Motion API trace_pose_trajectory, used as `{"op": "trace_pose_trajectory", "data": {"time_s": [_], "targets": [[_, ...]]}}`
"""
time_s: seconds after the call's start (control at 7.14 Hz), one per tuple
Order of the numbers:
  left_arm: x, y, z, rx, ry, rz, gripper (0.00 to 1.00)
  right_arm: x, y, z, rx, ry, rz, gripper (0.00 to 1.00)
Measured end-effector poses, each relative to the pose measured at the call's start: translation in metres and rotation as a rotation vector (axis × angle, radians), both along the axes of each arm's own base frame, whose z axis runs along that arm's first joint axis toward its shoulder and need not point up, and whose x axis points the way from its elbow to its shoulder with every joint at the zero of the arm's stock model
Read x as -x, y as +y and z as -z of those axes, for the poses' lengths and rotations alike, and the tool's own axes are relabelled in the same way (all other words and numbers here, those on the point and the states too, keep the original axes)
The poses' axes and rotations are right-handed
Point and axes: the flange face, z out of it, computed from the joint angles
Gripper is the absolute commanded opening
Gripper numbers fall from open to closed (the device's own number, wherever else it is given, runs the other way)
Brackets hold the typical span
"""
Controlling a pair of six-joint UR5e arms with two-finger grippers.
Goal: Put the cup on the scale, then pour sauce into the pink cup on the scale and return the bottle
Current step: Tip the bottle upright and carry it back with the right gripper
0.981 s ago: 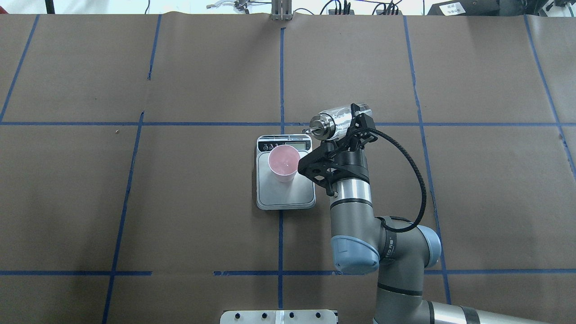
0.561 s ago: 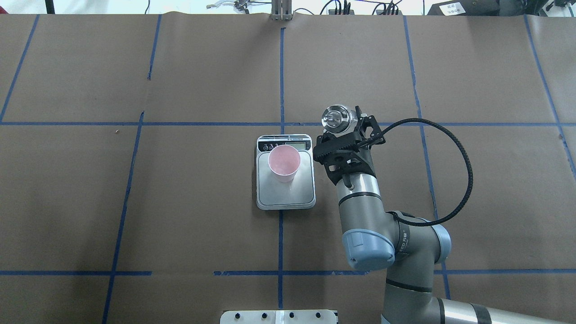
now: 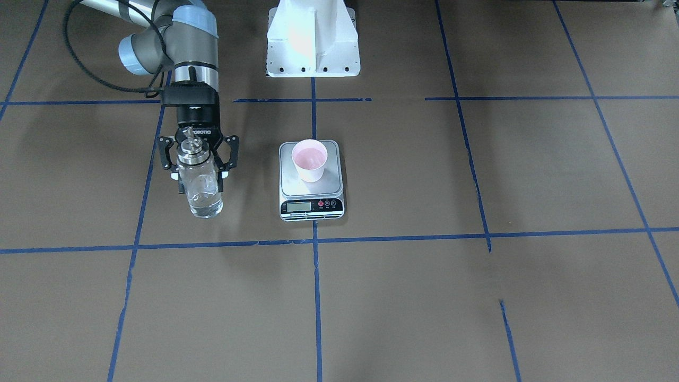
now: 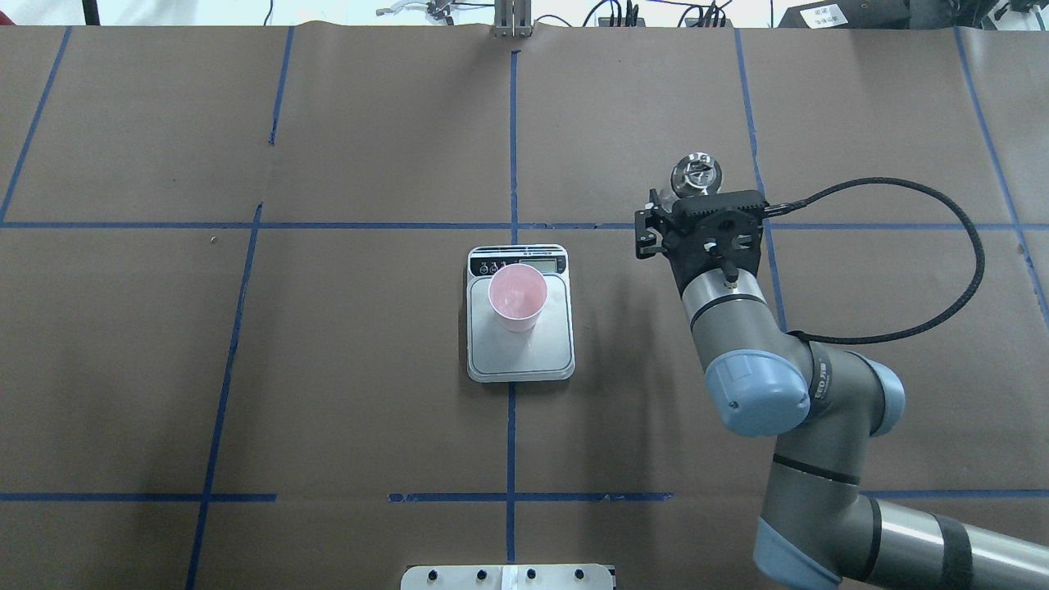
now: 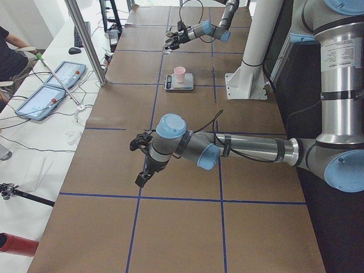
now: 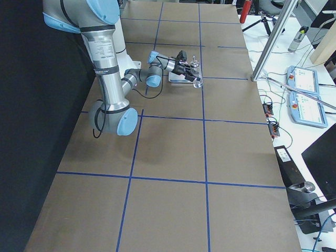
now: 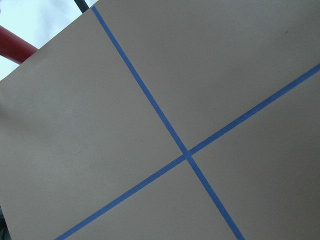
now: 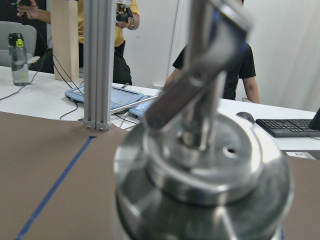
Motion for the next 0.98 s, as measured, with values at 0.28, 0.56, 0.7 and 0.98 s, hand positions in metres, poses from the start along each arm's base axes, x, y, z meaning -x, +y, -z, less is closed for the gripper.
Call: {"op": "trace_pose_trajectory", "data": {"time_s": [0.28,0.56,0.7,0.98], "targets": [[0.003,0.001,0.012,-0.021,0.001,0.006,1.00,-0.029,-0.015,-0.047,0.141,-0.126,-0.044,0.00],[0.005,0.002,0.016,-0.029,0.001,0.011,1.00,-0.041,-0.017,-0.073,0.198,-0.148,-0.069,0.00],[0.006,0.002,0.018,-0.033,0.001,0.013,1.00,-0.049,-0.018,-0.088,0.218,-0.124,-0.079,0.00],[0.007,0.002,0.018,-0.034,0.002,0.014,1.00,-0.054,-0.015,-0.103,0.286,-0.057,-0.062,0.00]]}}
